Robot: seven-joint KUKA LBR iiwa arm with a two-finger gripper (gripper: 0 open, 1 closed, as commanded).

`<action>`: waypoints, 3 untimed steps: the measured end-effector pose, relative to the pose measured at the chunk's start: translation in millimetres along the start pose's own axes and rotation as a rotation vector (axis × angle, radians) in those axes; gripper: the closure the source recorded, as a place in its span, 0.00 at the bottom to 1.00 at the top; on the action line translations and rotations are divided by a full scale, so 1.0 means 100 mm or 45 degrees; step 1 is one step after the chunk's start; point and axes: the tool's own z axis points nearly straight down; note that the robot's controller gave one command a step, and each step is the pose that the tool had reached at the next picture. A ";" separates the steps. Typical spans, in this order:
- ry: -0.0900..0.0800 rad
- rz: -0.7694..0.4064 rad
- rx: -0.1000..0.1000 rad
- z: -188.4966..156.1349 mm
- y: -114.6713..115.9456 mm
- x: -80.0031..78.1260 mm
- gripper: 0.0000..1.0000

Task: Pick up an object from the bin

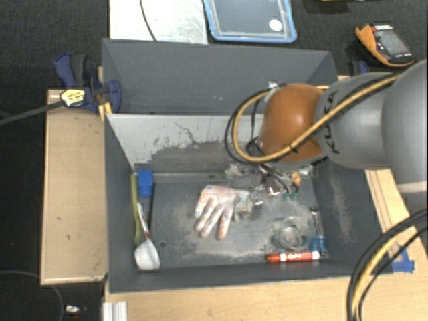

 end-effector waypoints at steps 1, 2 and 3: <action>-0.001 0.006 0.000 -0.01 0.00 0.00 0.00; -0.005 0.006 0.000 -0.02 0.00 -0.01 1.00; -0.005 0.006 0.000 -0.02 0.00 -0.01 1.00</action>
Offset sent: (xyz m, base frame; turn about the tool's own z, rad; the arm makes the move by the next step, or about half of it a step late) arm -0.0001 0.0000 0.0003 0.0007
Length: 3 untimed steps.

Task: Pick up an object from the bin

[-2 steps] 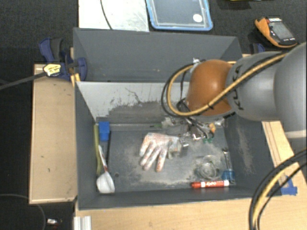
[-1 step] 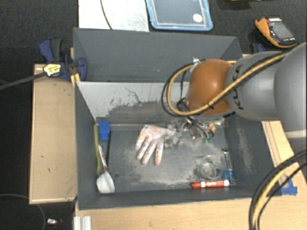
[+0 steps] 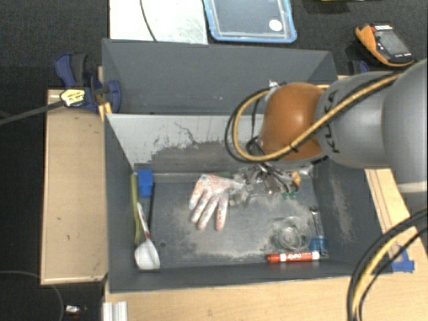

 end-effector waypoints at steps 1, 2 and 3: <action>0.009 0.002 -0.002 -0.37 0.01 0.02 1.00; -0.013 0.004 0.002 -0.61 0.00 -0.04 1.00; -0.003 0.006 0.000 -0.87 0.00 -0.02 1.00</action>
Offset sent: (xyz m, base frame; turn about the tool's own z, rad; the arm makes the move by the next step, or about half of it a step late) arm 0.0000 0.0002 0.0566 -0.0003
